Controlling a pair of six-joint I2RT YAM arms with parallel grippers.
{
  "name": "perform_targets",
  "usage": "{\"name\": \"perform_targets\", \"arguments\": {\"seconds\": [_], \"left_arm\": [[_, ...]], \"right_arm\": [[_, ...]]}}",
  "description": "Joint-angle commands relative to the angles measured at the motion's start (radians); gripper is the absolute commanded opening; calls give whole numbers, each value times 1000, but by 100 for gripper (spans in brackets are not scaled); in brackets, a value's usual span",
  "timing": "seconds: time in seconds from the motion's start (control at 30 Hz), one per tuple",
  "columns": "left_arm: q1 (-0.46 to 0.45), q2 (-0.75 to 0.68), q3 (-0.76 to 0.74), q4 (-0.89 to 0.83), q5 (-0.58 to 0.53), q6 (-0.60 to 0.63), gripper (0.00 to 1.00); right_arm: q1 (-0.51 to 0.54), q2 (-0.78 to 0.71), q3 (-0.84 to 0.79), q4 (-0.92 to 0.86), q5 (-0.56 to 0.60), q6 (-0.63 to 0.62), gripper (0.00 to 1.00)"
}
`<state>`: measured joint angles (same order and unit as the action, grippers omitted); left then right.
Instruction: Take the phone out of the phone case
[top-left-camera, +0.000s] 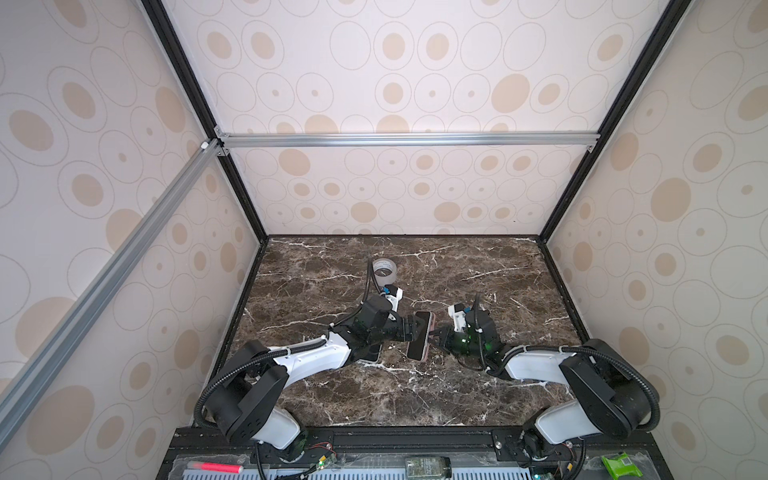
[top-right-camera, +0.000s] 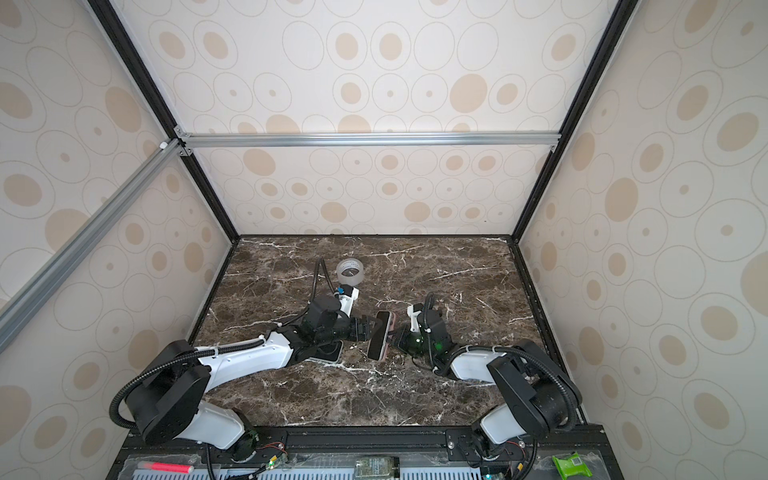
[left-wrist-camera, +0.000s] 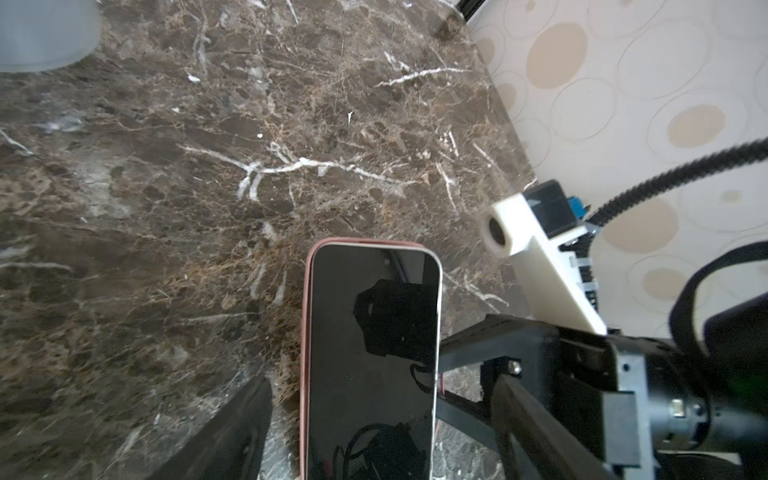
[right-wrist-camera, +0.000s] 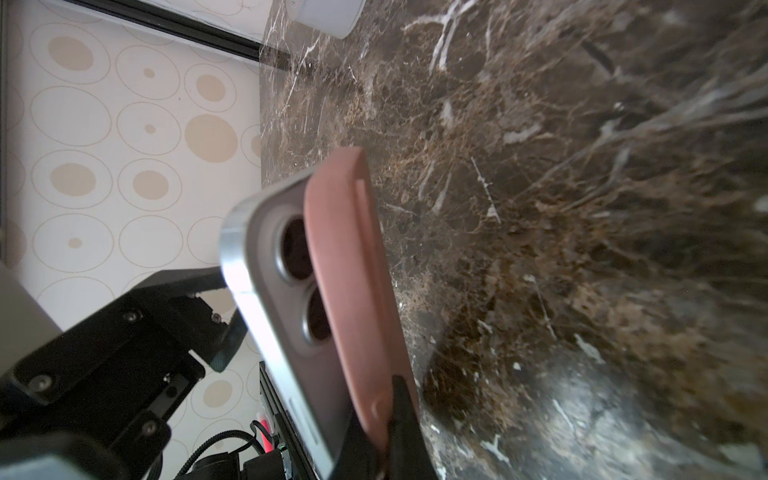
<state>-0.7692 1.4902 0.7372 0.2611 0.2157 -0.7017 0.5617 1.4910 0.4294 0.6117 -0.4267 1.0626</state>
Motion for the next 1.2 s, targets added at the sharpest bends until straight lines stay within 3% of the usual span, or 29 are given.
{"name": "perform_targets", "arguments": {"seconds": [0.0,0.23,0.67,1.17], "left_arm": [[-31,21,14,-39,-82,30,83],[-69,82,68,-71,-127,7,79],[-103,186,188,-192,-193,-11,69],[-125,265,297,-296,-256,-5,63]], "right_arm": [[2,30,0,113,-37,50,0],[2,72,-24,171,-55,76,0],[2,-9,32,-27,-40,19,0],[1,-12,50,-67,-41,10,0]]}}
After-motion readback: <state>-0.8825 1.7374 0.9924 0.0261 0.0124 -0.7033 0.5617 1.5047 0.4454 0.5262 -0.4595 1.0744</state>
